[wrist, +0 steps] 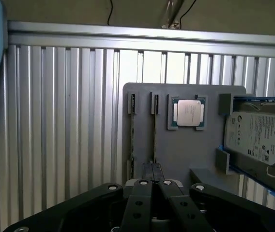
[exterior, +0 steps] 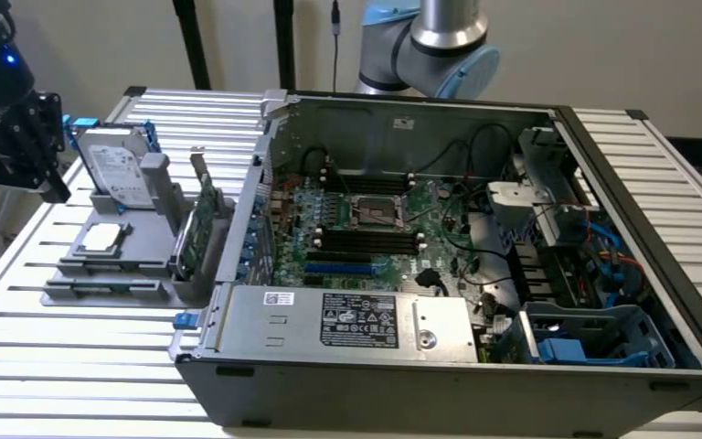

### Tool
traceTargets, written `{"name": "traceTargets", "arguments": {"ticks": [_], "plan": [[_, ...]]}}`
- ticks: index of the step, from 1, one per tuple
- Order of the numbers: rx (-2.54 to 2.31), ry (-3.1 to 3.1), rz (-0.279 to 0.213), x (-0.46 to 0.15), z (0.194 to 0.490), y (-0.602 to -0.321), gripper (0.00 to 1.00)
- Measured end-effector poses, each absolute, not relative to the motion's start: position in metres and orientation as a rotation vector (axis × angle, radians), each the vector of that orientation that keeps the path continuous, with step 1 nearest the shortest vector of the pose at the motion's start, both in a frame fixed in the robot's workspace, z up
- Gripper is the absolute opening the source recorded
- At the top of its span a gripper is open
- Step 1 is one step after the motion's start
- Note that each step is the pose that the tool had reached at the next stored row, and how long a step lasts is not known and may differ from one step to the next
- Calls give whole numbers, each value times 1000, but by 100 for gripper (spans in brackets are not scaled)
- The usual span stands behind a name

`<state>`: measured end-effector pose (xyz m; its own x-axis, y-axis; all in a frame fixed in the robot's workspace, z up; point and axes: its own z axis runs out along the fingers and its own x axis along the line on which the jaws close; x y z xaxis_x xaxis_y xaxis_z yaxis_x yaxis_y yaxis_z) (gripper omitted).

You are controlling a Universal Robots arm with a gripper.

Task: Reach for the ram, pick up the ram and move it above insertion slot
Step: 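Pick up the ram and move it above insertion slot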

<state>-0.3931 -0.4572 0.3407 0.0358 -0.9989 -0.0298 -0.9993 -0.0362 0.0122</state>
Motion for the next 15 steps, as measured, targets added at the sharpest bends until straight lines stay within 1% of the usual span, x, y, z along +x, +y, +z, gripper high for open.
{"name": "traceTargets", "arguments": {"ticks": [1, 2, 3, 4, 5, 6, 7, 8, 9, 10, 15], "plan": [[-2253, 2171, 47, -393, 341, -457, 12], [-2254, 2171, 47, -393, 341, -457, 17], [-2255, 2170, 47, -393, 341, -457, 17], [-2255, 2170, 47, -393, 340, -457, 30], [-2255, 2169, 47, -393, 339, -457, 30], [-2256, 2169, 47, -393, 337, -457, 36], [-2256, 2169, 47, -393, 336, -457, 36], [-2256, 2168, 47, -393, 334, -457, 42], [-2257, 2168, 47, -393, 332, -457, 42], [-2256, 2168, 47, -393, 330, -457, 48], [-2257, 2168, 47, -393, 321, -458, 48]]}}
